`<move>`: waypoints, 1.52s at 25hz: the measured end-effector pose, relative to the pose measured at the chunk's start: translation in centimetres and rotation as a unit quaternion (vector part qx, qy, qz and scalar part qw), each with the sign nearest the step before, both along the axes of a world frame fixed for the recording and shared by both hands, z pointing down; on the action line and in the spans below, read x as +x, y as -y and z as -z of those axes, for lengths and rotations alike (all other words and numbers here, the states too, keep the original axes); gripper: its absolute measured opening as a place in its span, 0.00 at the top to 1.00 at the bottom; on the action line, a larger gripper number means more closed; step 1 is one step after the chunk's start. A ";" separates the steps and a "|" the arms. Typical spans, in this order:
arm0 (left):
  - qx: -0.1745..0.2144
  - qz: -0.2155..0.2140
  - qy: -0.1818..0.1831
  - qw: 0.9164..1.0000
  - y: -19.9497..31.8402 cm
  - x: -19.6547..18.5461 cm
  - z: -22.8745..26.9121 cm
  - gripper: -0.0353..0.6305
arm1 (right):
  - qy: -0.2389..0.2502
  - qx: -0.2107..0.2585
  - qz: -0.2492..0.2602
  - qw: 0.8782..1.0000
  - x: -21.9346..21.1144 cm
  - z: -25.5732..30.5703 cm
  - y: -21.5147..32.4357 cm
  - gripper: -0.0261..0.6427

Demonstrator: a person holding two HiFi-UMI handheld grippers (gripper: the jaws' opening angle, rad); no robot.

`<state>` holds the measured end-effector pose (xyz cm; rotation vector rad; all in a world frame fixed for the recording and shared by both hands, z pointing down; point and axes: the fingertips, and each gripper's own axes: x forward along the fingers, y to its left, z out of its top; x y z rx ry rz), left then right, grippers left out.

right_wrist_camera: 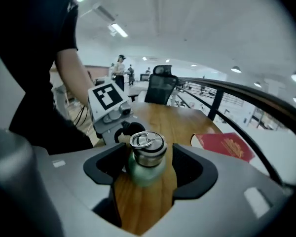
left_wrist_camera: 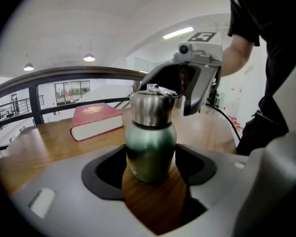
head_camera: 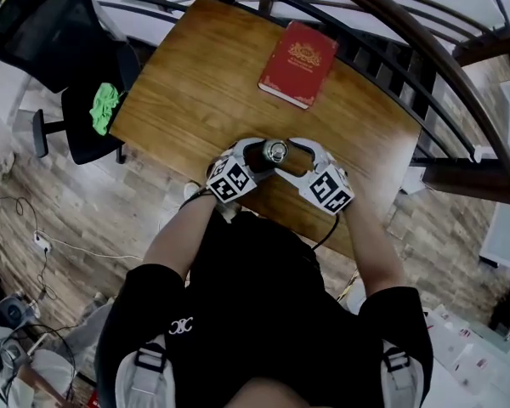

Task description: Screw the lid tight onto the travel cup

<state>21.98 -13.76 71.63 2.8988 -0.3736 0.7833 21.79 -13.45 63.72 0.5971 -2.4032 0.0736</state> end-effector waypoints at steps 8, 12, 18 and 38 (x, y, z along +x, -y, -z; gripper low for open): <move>0.005 -0.025 0.010 1.000 -0.1 0.0 0.2 0.41 | -0.070 -0.033 0.168 0.983 -1.4 -1.2 0.2 0.56; 0.002 -0.026 0.012 1.000 -0.1 0.0 0.1 0.41 | -0.072 -0.060 0.190 0.977 -1.4 -1.3 0.3 0.56; -0.008 -0.017 0.005 1.000 -0.2 -0.2 -0.1 0.41 | -0.051 -0.052 0.156 0.985 -1.7 -1.2 0.4 0.56; -0.012 -0.007 0.016 1.000 -0.1 -0.5 -0.6 0.42 | 0.024 -0.013 -0.208 0.978 -1.3 -0.3 1.9 0.56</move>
